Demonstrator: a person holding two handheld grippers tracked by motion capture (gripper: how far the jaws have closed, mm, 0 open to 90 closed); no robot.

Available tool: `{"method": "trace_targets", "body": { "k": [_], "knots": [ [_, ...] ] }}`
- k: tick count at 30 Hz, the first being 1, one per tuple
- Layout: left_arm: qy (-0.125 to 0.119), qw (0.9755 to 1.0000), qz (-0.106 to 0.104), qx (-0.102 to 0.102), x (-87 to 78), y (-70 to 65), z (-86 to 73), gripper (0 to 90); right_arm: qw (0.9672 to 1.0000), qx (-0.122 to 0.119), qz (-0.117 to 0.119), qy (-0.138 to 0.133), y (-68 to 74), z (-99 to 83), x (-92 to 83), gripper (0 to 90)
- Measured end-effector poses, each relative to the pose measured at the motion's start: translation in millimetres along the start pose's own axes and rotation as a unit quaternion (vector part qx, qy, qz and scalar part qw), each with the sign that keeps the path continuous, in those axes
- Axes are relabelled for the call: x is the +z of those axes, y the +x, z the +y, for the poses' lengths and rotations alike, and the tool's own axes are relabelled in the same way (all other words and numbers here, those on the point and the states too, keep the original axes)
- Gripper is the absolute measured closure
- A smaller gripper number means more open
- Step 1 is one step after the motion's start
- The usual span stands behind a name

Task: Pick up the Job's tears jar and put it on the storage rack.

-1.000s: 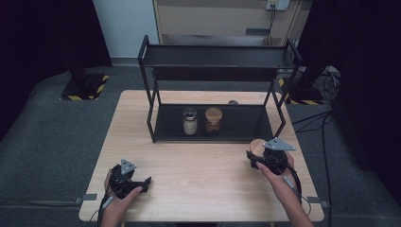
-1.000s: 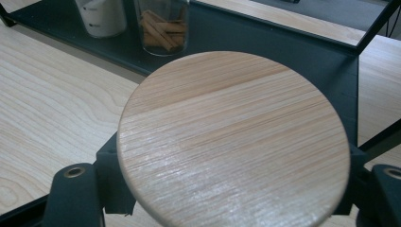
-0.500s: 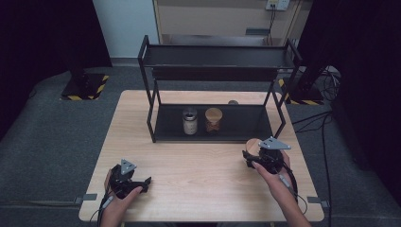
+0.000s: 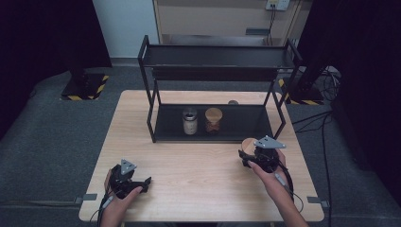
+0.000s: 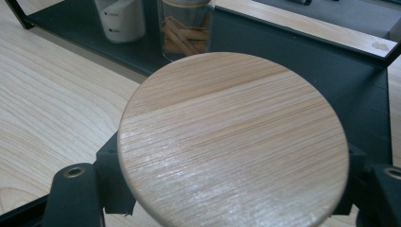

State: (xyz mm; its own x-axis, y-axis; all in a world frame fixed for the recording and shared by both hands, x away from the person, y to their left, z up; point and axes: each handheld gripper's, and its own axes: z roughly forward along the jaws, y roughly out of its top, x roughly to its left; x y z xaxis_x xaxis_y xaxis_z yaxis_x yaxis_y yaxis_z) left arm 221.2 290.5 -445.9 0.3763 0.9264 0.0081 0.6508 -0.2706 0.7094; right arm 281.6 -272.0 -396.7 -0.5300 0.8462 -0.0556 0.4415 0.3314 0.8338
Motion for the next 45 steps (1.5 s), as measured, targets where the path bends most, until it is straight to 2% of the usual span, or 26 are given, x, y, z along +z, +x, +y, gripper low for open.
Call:
{"method": "trace_targets", "body": {
  "k": [24, 45],
  "knots": [
    [0.0, 1.0, 0.0, 0.0, 0.0, 0.0, 0.0, 0.0, 1.0, -0.007, 0.006, 0.001, 8.3, 12.8, 14.4, 25.7],
    [0.0, 1.0, 0.0, 0.0, 0.0, 0.2, 0.1, 0.0, 1.0, -0.006, 0.002, 0.001, 3.0, 24.1, 24.5, 25.7]
  ]
}}
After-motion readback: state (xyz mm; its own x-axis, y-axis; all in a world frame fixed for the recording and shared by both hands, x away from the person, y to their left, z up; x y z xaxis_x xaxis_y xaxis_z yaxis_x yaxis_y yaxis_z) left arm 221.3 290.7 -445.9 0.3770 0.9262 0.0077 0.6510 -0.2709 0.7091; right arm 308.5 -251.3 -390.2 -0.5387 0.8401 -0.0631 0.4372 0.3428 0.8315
